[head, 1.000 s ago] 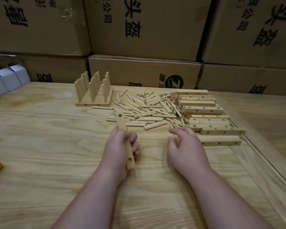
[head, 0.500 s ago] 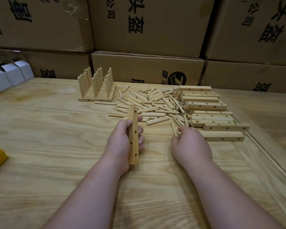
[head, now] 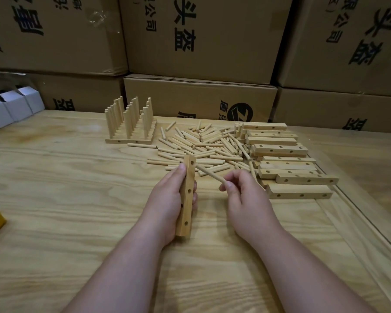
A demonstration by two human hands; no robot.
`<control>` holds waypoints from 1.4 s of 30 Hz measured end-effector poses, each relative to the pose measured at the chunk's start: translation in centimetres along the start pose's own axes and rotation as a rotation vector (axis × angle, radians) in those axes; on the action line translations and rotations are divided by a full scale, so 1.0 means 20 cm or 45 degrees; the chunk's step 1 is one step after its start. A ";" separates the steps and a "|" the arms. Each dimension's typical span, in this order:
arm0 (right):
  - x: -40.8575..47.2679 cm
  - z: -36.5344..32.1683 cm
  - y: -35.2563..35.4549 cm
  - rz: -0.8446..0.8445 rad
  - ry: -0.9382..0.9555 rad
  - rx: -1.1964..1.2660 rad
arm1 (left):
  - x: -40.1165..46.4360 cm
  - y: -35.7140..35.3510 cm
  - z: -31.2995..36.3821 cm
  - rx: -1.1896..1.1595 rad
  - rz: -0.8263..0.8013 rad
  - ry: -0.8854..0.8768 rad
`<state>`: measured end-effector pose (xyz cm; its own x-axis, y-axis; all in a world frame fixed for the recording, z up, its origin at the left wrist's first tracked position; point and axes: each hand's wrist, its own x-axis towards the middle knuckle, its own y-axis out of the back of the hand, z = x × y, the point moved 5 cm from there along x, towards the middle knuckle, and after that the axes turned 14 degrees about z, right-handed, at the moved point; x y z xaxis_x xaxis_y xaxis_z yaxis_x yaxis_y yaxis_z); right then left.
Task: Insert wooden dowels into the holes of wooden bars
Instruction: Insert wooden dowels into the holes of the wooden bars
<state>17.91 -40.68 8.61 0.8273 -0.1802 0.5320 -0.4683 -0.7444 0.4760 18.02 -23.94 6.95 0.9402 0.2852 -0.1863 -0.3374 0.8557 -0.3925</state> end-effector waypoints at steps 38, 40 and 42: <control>0.03 0.03 0.08 0.341 -0.192 0.492 | 0.01 0.00 0.00 -0.003 0.018 0.075; 0.05 0.05 0.08 0.327 -0.223 0.339 | 0.02 0.01 0.01 -0.111 0.062 0.157; 0.06 0.08 0.04 0.192 -0.227 -0.011 | 0.03 0.01 0.01 -0.221 0.076 0.230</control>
<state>19.01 -42.56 8.57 0.7890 -0.4007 0.4657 -0.5930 -0.6949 0.4068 18.57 -23.47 6.96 0.8998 0.2382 -0.3656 -0.4101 0.7481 -0.5217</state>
